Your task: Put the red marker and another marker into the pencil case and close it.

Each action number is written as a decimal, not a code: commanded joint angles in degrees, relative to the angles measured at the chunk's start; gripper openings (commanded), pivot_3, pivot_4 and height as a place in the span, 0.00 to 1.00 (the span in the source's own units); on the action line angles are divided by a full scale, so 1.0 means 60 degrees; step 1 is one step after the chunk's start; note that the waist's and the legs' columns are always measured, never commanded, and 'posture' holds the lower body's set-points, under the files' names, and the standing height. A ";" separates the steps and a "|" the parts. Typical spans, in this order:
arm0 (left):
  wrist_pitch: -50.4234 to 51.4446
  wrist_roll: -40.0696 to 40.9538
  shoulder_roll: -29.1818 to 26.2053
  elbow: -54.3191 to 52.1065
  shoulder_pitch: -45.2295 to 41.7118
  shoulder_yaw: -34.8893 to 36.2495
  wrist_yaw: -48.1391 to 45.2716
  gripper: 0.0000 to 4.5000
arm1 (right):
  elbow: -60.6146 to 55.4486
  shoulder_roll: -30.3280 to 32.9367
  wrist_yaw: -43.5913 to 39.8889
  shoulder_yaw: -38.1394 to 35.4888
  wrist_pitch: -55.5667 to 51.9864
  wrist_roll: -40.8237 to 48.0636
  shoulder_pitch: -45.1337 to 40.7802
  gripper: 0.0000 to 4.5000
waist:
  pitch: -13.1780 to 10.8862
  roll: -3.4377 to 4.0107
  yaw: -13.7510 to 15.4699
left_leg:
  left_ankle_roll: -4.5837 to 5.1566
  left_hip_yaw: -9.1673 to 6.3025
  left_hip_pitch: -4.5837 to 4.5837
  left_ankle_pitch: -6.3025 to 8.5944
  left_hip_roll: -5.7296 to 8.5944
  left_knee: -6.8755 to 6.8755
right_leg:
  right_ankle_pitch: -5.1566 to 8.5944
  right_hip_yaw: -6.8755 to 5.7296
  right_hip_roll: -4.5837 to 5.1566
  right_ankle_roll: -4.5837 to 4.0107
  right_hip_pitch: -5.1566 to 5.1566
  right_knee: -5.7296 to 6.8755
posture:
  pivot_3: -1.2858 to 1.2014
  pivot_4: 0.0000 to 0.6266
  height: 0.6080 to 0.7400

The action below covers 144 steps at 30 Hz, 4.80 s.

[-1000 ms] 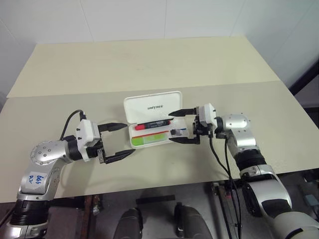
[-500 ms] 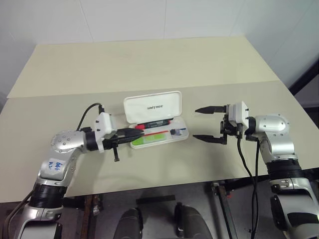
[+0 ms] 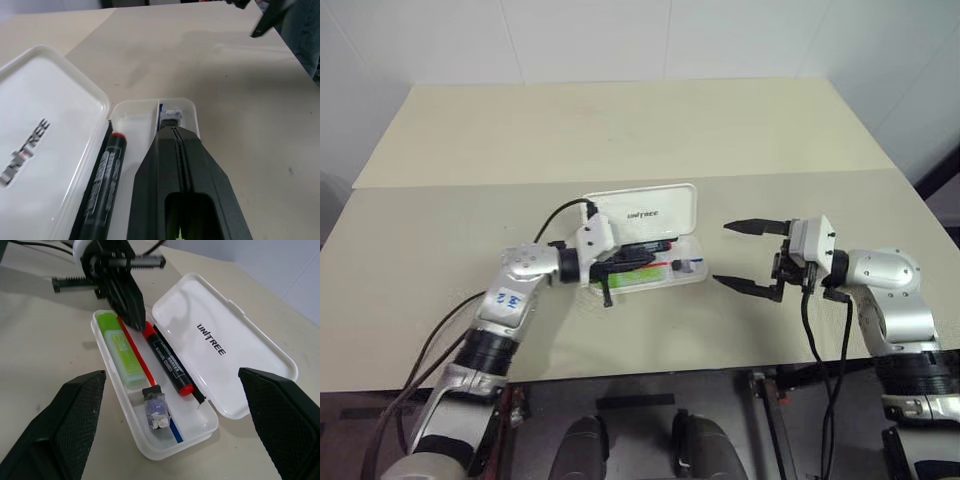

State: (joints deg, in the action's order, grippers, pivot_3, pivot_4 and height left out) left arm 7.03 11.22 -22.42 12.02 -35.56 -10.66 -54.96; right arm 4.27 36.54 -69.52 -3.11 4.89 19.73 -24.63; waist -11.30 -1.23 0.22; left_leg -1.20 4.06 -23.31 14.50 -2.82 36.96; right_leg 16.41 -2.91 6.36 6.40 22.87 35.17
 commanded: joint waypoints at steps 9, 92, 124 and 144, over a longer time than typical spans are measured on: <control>-0.0761 -0.0697 0.0892 0.1582 -0.0905 -0.0386 0.0071 0.01 | -0.1452 0.0110 0.1041 -0.0452 -0.0364 0.0292 0.0747 1.00 | -0.0001 -0.0001 -0.0008 | 0.0054 -0.0003 0.0002 0.0032 0.0001 0.0023 | -0.0007 0.0001 0.0002 0.0013 -0.0018 -0.0004 | 0.52 0.24 1.00; -0.3085 -0.1321 -0.0512 0.2499 -0.0948 0.0388 -0.0098 0.01 | -0.1282 -0.0329 0.1488 -0.0170 -0.0217 0.0350 0.0666 1.00 | -0.0002 -0.0004 -0.0006 | 0.0058 0.0004 0.0002 0.0041 0.0002 0.0022 | -0.0017 -0.0011 0.0007 0.0021 -0.0032 -0.0031 | 0.52 0.24 1.00; 0.0672 0.0690 -0.0183 -0.0553 0.0363 0.1860 0.0147 0.01 | -0.2032 -0.0460 0.2008 -0.0121 -0.0635 0.0470 0.1209 1.00 | 0.0035 0.0011 0.0083 | 0.0073 -0.0016 0.0010 0.0041 -0.0001 0.0022 | -0.0018 -0.0012 0.0004 0.0010 -0.0037 -0.0016 | 0.52 0.24 1.00; 0.0175 0.2807 -0.2207 -0.2552 0.4219 0.5203 -0.0251 0.99 | -0.0723 -0.0267 0.1113 -0.0167 -0.0419 0.0541 0.0345 1.00 | 0.0033 0.0010 -0.0074 | 0.0068 -0.0018 0.0013 0.0050 -0.0003 0.0004 | -0.0011 -0.0015 0.0031 -0.0004 -0.0033 -0.0025 | 0.52 0.24 1.00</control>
State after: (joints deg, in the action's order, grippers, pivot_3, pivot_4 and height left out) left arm 9.18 25.97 -34.71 -0.48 -10.53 18.43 -56.16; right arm 1.03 33.70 -62.46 -2.61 2.65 21.92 -21.74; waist -11.10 -1.17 -0.22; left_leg -0.81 3.94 -23.22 14.81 -2.85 36.97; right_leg 16.36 -3.01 6.54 6.34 22.67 35.02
